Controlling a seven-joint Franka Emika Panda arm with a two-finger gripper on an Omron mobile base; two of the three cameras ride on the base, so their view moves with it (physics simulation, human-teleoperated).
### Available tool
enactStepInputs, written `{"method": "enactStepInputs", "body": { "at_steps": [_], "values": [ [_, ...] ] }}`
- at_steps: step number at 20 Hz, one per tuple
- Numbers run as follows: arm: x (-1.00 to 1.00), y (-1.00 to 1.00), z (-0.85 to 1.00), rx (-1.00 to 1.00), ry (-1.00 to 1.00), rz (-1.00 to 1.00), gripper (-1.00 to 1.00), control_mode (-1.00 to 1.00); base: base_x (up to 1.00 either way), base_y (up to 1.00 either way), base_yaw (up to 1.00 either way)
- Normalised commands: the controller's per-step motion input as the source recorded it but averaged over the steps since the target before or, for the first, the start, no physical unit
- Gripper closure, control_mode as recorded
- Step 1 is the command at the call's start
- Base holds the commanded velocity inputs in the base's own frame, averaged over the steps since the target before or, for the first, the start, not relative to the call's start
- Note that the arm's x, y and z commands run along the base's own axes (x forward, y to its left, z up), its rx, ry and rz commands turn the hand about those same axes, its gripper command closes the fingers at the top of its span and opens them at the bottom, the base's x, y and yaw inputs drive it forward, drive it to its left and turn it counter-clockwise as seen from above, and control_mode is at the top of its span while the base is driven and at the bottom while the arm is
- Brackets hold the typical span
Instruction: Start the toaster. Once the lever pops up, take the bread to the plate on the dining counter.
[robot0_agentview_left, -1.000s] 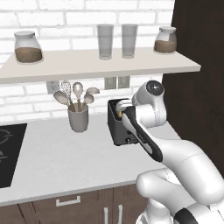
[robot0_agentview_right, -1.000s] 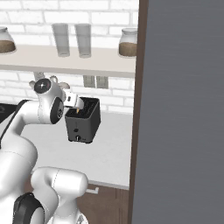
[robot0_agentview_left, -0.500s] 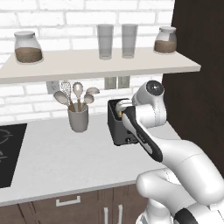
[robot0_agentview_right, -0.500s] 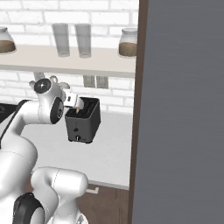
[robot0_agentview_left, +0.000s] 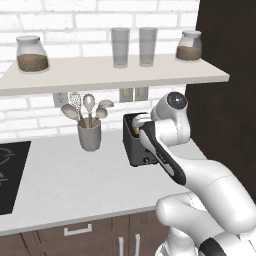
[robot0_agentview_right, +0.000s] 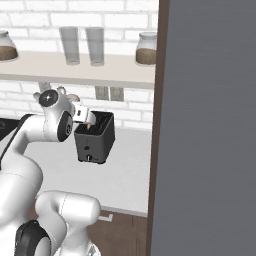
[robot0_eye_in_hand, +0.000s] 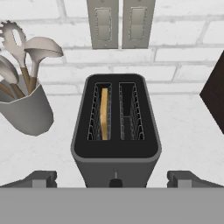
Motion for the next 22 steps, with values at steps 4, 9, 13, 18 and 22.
{"method": "enactStepInputs", "body": {
  "at_steps": [4, 9, 13, 18, 22],
  "values": [
    [0.00, 0.00, 0.00, 0.00, 0.00, 0.00, -1.00, -1.00, 0.00, 0.00, 0.00],
    [0.00, 0.00, 0.00, 0.00, 0.00, 0.00, -1.00, -1.00, 0.00, 0.00, 0.00],
    [0.00, 0.00, 0.00, 0.00, 0.00, 0.00, -1.00, -1.00, 0.00, 0.00, 0.00],
    [0.00, 0.00, 0.00, 0.00, 0.00, 0.00, -1.00, -1.00, 0.00, 0.00, 0.00],
    [0.00, 0.00, 0.00, 0.00, 0.00, 0.00, -1.00, -1.00, 0.00, 0.00, 0.00]
  ]
}}
